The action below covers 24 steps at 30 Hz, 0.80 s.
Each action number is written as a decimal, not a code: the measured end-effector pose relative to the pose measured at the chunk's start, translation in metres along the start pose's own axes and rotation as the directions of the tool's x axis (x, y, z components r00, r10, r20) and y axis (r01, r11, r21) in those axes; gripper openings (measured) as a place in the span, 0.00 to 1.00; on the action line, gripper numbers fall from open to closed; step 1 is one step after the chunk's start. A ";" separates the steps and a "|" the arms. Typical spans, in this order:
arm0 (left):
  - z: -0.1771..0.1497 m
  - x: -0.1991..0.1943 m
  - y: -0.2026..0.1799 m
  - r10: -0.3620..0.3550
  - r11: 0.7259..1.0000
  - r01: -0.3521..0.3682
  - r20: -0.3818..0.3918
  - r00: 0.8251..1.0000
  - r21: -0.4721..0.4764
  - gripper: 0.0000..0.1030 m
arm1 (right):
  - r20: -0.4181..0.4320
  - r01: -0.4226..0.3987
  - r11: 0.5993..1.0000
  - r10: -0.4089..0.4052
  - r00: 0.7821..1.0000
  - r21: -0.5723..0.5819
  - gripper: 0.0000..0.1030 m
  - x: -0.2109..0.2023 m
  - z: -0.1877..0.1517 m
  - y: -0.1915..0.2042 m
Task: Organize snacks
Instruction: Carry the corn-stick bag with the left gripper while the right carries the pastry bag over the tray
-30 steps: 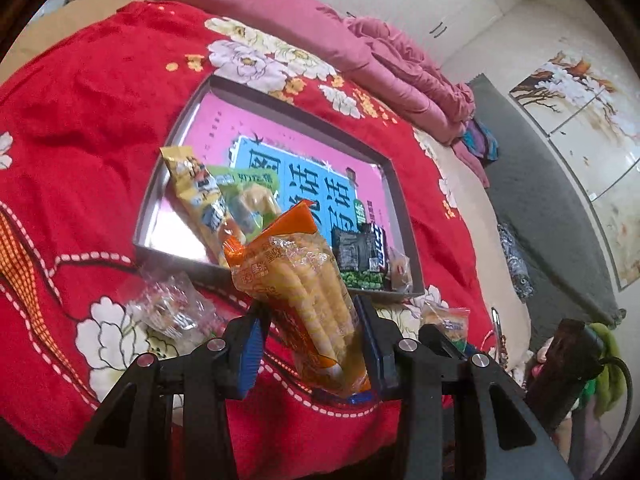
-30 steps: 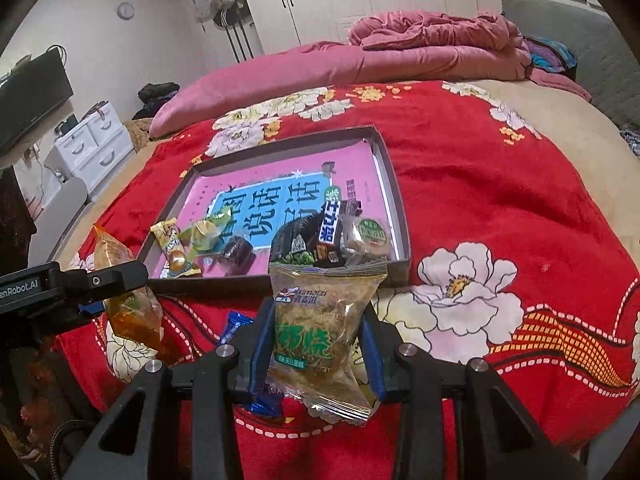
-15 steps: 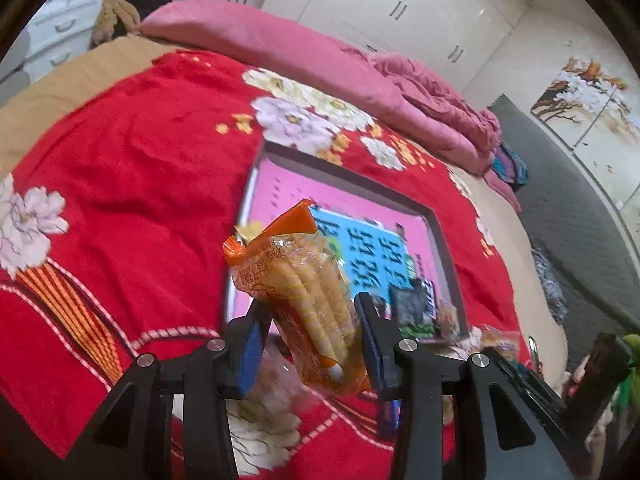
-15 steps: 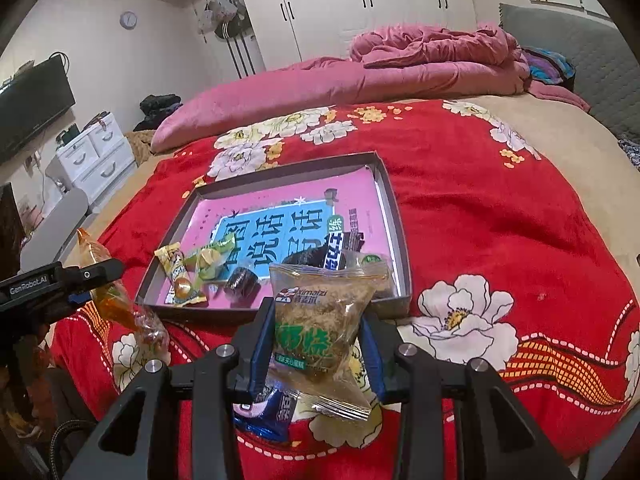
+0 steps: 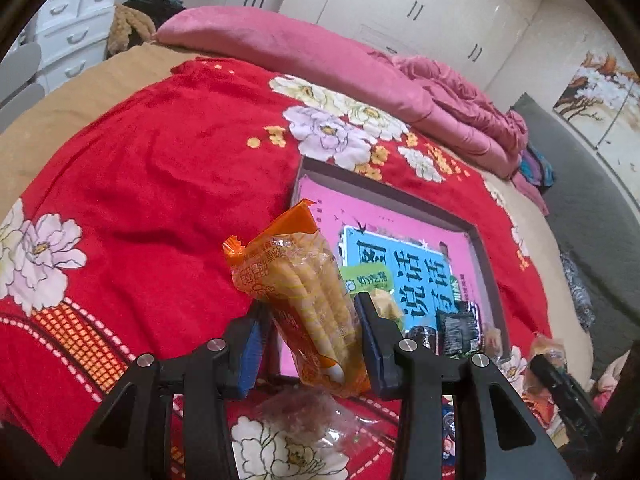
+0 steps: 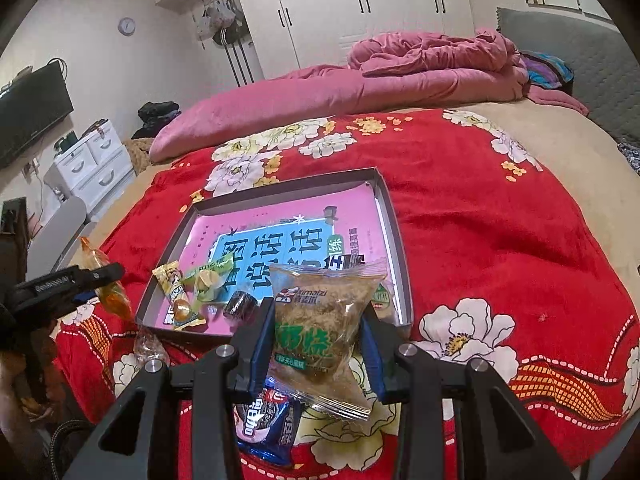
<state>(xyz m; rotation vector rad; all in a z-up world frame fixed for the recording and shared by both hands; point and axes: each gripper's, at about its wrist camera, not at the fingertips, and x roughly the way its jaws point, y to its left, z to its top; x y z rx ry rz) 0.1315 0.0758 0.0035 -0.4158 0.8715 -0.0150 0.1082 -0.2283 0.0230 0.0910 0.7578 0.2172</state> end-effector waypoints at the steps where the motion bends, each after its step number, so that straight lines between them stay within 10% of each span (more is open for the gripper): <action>1: -0.001 0.002 -0.004 0.008 1.000 -0.008 0.000 1.000 0.014 0.43 | 0.000 -0.001 1.000 0.001 1.000 -0.001 0.39 0.000 0.000 0.000; 24: -0.010 0.046 -0.029 0.136 0.981 -0.130 -0.031 0.990 0.147 0.41 | -0.009 0.001 1.000 0.000 1.000 0.015 0.39 0.030 0.016 0.000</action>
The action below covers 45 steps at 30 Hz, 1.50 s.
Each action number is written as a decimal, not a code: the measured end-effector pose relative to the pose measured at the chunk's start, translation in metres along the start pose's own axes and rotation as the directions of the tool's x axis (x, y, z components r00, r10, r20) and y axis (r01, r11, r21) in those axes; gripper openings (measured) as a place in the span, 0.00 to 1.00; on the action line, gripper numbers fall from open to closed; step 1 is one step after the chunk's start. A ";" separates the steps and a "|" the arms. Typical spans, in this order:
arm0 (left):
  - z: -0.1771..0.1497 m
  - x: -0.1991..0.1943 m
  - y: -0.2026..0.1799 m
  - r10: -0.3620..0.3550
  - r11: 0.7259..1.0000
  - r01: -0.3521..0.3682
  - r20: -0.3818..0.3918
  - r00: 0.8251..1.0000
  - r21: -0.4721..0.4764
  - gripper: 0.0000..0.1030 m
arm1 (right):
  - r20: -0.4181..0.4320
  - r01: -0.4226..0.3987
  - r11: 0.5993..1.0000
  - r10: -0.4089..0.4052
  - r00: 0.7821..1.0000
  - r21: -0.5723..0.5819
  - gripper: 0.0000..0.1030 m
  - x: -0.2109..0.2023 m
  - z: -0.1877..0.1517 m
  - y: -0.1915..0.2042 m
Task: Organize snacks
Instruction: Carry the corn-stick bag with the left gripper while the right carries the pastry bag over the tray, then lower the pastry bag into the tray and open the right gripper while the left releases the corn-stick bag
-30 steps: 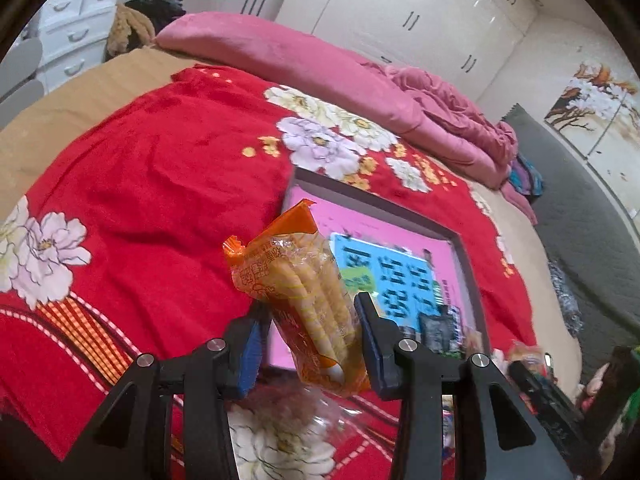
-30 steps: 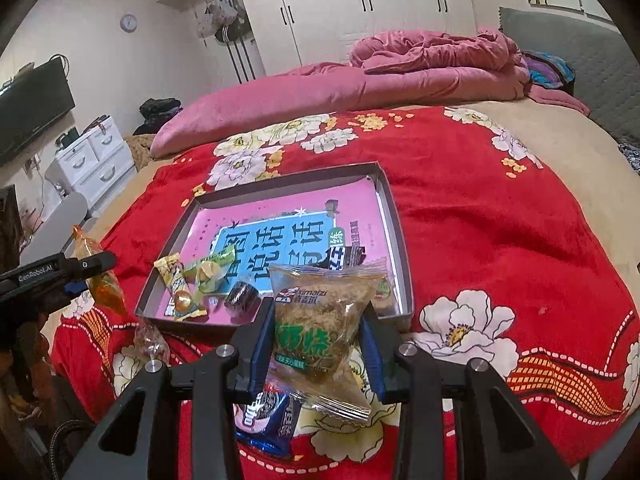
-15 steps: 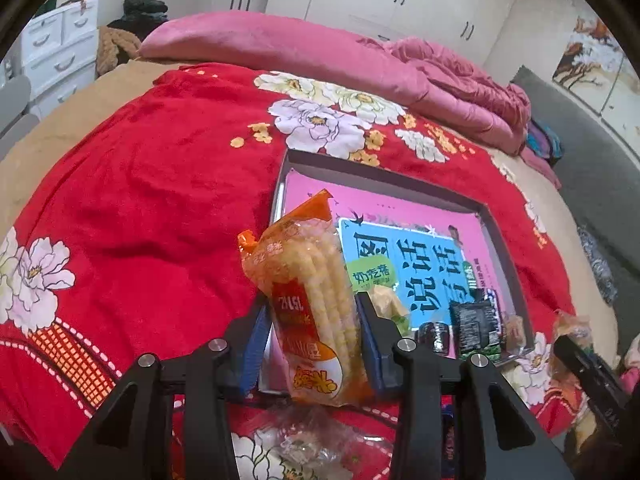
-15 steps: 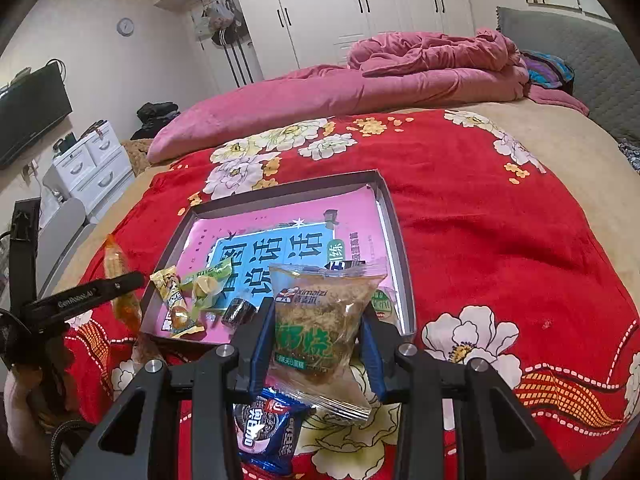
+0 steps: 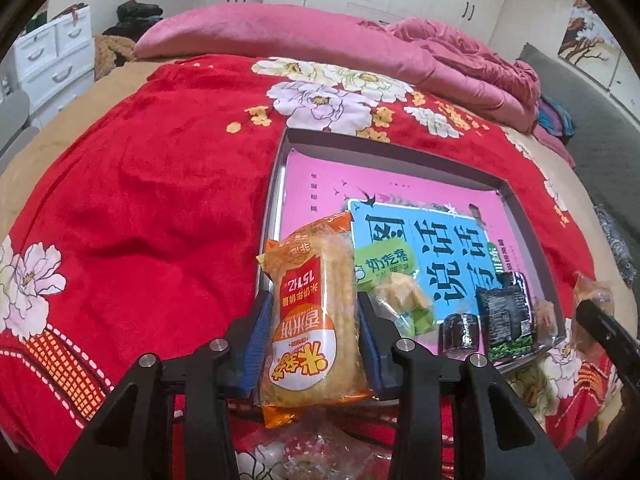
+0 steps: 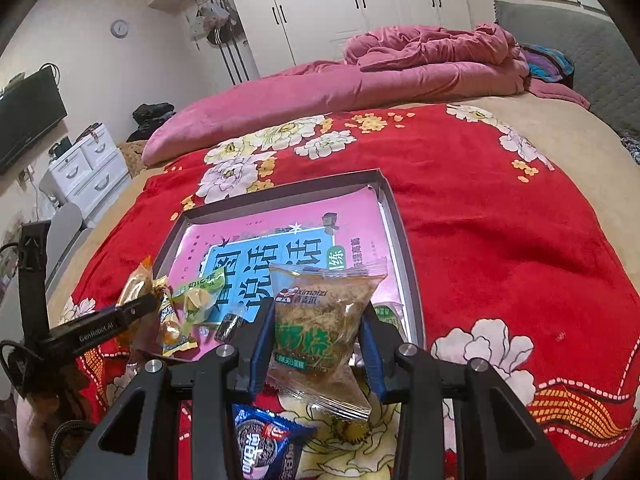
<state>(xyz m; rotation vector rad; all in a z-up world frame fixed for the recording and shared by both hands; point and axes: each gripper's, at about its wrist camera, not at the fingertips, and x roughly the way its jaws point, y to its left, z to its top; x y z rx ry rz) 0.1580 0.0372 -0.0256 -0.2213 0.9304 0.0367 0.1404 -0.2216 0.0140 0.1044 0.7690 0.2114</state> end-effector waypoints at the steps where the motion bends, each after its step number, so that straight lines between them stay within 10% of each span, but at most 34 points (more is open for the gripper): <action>1: 0.000 0.001 -0.001 0.003 1.000 -0.003 0.000 1.000 0.004 0.41 | 0.001 0.002 1.000 -0.002 1.000 -0.004 0.39 0.001 0.001 0.001; 45: -0.001 0.012 -0.008 -0.035 0.999 0.035 -0.019 0.999 0.039 0.41 | -0.073 0.055 0.998 -0.055 0.996 -0.005 0.40 0.055 0.003 0.001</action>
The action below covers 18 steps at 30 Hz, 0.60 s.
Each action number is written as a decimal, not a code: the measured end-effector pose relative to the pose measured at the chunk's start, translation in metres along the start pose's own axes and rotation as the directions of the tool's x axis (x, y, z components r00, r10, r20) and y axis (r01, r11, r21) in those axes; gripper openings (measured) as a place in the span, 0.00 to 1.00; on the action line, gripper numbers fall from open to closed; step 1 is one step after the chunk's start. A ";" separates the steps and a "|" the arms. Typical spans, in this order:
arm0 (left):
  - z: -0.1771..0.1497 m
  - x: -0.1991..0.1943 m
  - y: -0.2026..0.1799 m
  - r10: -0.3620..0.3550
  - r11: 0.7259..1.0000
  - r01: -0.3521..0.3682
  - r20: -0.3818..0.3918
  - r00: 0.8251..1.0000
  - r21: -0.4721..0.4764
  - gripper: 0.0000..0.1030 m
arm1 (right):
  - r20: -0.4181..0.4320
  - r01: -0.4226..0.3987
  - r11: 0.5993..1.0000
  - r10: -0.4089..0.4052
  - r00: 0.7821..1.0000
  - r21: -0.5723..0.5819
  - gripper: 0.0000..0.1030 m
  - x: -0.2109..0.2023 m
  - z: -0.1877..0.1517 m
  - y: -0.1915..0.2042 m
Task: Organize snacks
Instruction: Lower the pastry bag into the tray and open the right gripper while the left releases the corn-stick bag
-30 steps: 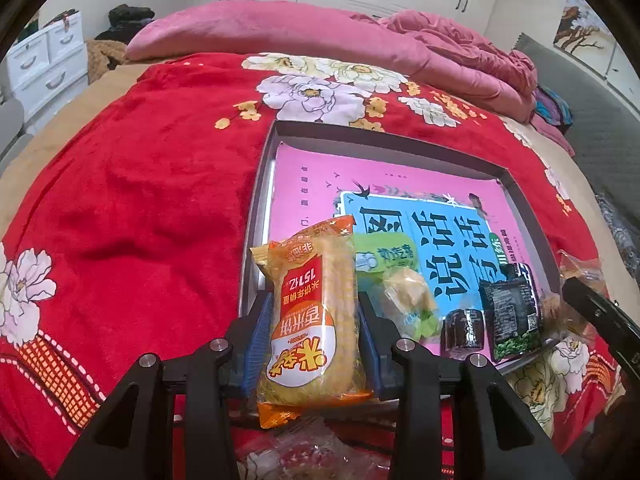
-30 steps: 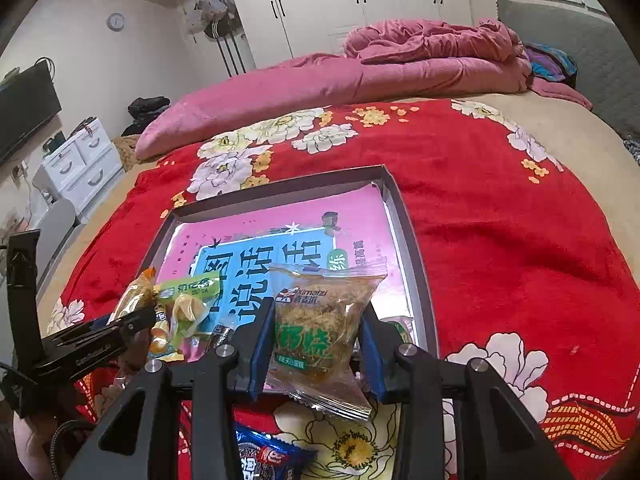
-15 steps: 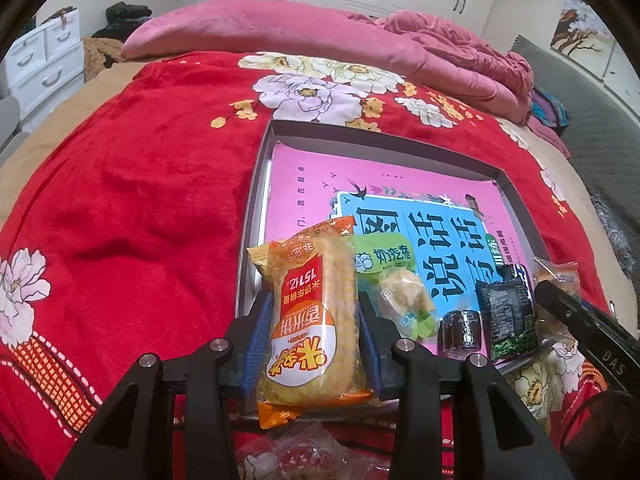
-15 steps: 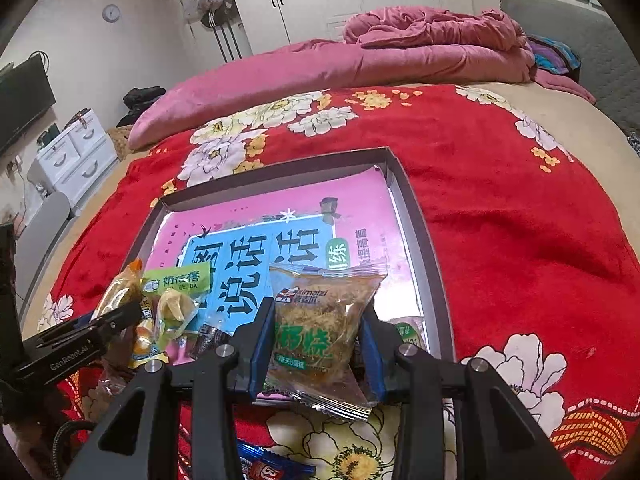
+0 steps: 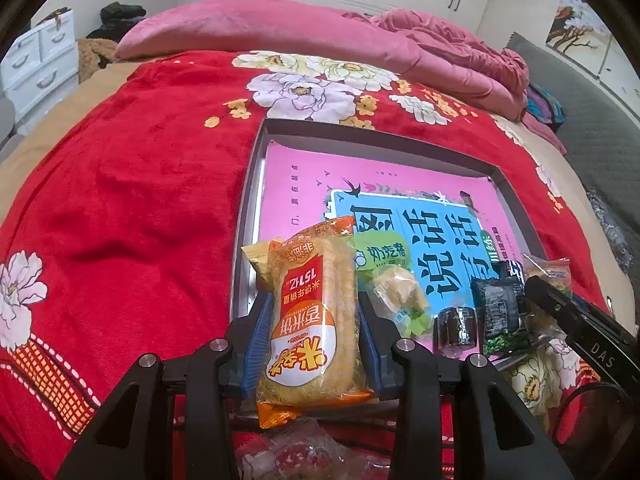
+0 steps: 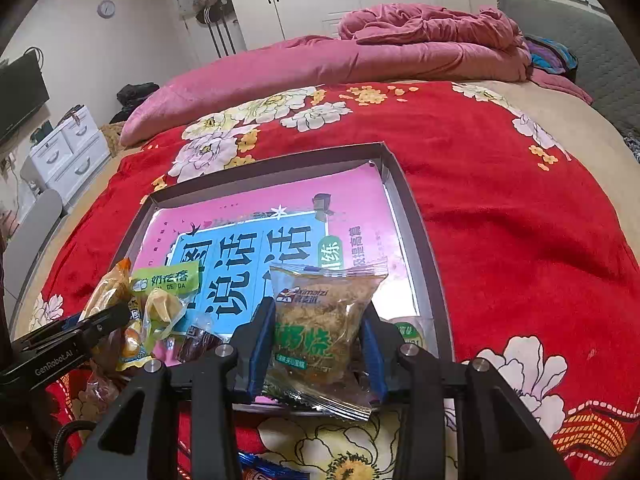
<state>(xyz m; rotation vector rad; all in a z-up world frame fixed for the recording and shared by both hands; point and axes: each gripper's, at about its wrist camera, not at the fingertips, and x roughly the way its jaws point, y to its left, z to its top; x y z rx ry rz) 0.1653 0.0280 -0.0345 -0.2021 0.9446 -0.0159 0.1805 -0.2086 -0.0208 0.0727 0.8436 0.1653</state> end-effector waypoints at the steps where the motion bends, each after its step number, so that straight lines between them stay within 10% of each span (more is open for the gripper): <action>1: 0.000 0.000 0.000 -0.001 1.000 0.001 -0.001 1.000 0.000 0.41 | 0.000 0.001 1.000 -0.001 1.000 0.000 0.40 0.000 0.000 0.000; 18: -0.001 -0.001 -0.001 -0.011 1.000 0.011 -0.006 1.000 0.004 0.43 | 0.016 0.012 1.000 -0.012 1.000 0.015 0.48 -0.011 -0.002 -0.002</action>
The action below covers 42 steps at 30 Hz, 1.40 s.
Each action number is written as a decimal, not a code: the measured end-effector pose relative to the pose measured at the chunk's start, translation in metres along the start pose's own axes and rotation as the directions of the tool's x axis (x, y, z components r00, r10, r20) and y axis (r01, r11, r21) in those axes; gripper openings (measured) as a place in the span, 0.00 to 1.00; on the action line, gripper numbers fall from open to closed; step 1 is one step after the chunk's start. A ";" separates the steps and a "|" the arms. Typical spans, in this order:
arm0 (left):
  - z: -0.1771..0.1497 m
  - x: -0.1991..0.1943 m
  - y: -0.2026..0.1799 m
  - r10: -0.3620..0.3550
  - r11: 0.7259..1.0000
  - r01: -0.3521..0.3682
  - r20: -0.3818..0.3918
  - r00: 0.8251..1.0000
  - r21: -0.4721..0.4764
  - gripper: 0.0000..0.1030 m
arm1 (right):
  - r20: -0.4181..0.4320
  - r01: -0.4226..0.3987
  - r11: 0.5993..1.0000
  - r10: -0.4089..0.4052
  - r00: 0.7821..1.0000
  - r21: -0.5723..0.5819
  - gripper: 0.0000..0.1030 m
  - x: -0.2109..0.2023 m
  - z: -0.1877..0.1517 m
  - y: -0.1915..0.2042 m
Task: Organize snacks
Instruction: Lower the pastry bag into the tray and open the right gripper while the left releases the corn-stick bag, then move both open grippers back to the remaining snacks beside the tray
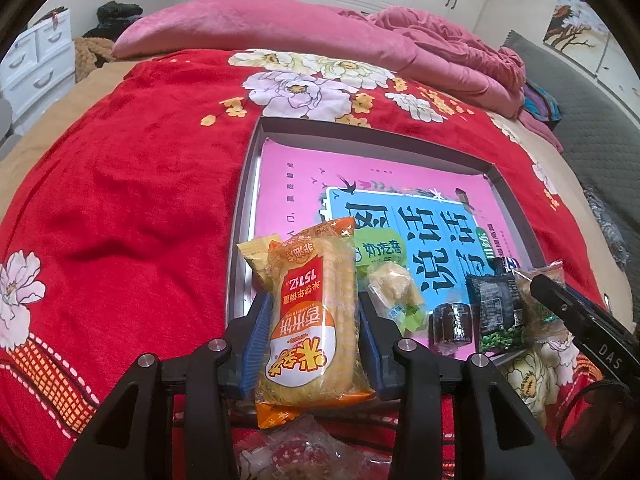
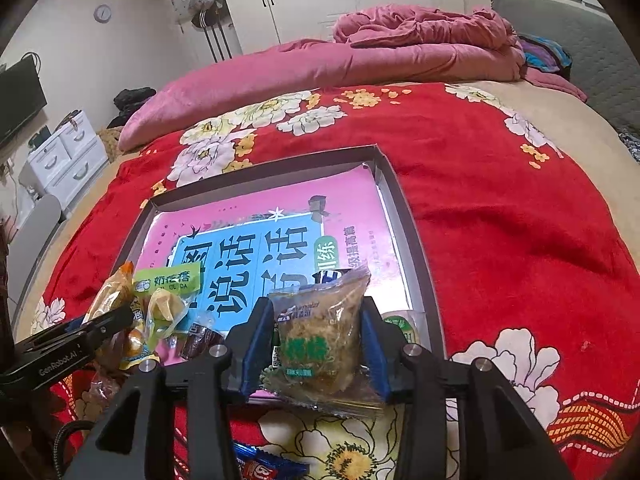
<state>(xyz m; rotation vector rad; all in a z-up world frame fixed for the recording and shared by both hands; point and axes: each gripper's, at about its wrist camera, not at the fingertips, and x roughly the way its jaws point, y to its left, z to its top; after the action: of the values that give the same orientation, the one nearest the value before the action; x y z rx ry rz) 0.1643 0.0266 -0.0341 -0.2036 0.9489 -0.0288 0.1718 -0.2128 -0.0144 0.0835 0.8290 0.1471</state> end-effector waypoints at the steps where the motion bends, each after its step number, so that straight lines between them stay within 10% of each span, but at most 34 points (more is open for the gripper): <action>1: 0.000 0.000 0.000 -0.001 1.000 0.001 0.001 1.000 0.000 0.43 | 0.003 0.002 1.000 -0.002 1.000 0.002 0.50 -0.001 0.001 0.000; 42: 0.003 -0.050 0.004 -0.055 0.998 0.054 0.114 0.992 0.008 0.71 | 0.128 0.003 1.000 -0.004 0.992 0.011 0.65 -0.051 0.005 -0.004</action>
<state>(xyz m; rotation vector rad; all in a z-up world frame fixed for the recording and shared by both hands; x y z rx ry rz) 0.1374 0.0370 0.0075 -0.2244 0.8295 -0.0692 0.1416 -0.2255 0.0253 0.1002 0.7014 0.1329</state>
